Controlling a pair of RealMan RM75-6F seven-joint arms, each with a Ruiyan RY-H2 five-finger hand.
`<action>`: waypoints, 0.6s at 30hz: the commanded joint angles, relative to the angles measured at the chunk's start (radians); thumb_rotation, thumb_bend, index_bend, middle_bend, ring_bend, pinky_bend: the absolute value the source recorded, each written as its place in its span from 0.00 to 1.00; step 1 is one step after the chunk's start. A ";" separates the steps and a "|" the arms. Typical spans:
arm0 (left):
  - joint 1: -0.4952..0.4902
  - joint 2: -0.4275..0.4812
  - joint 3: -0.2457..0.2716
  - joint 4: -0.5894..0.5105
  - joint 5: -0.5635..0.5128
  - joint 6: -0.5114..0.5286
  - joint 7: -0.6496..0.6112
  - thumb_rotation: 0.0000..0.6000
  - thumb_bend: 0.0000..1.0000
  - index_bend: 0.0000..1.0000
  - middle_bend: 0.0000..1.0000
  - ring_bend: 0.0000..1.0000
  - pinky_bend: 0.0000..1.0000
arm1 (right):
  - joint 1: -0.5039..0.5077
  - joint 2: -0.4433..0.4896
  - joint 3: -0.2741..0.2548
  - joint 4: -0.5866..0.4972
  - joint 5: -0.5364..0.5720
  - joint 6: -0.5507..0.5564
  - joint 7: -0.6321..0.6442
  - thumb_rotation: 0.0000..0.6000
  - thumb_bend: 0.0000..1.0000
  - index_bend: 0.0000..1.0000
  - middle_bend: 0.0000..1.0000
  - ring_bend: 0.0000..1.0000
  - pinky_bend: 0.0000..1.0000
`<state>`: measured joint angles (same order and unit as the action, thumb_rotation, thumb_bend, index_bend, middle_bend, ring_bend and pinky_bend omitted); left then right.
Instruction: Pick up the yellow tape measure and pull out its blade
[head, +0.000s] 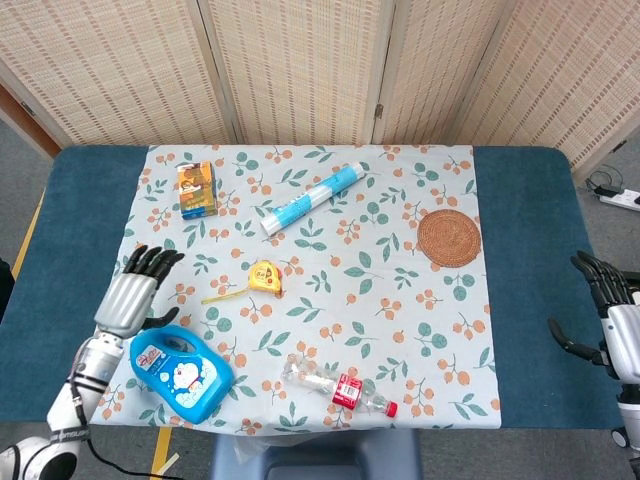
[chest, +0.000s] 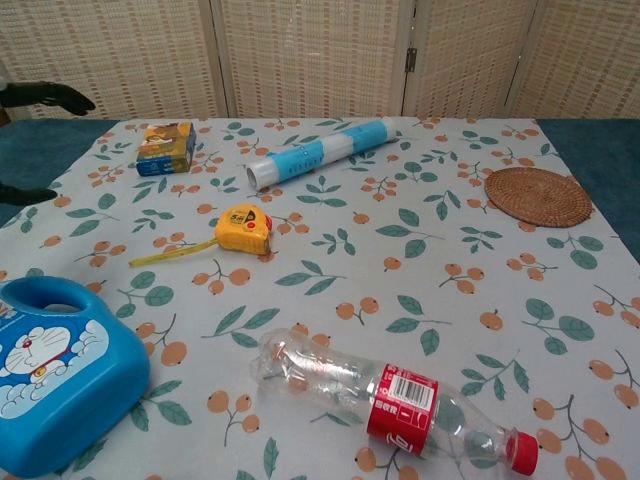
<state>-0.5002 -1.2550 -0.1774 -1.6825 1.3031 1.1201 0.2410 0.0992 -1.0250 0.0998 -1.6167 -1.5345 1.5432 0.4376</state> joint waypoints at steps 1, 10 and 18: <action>-0.116 -0.086 -0.043 0.081 -0.085 -0.131 0.064 1.00 0.31 0.11 0.12 0.08 0.00 | -0.003 0.003 0.001 -0.003 0.001 0.002 0.001 1.00 0.39 0.11 0.08 0.04 0.00; -0.269 -0.239 -0.056 0.232 -0.257 -0.272 0.211 1.00 0.29 0.03 0.06 0.05 0.00 | -0.009 0.003 0.001 0.003 0.009 -0.001 0.009 1.00 0.39 0.11 0.08 0.04 0.00; -0.363 -0.351 -0.062 0.342 -0.394 -0.316 0.287 1.00 0.29 0.10 0.07 0.06 0.00 | -0.007 0.003 0.005 0.000 0.008 -0.003 0.005 1.00 0.39 0.11 0.08 0.04 0.00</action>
<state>-0.8444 -1.5850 -0.2373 -1.3589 0.9292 0.8128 0.5120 0.0921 -1.0217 0.1044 -1.6166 -1.5269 1.5397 0.4426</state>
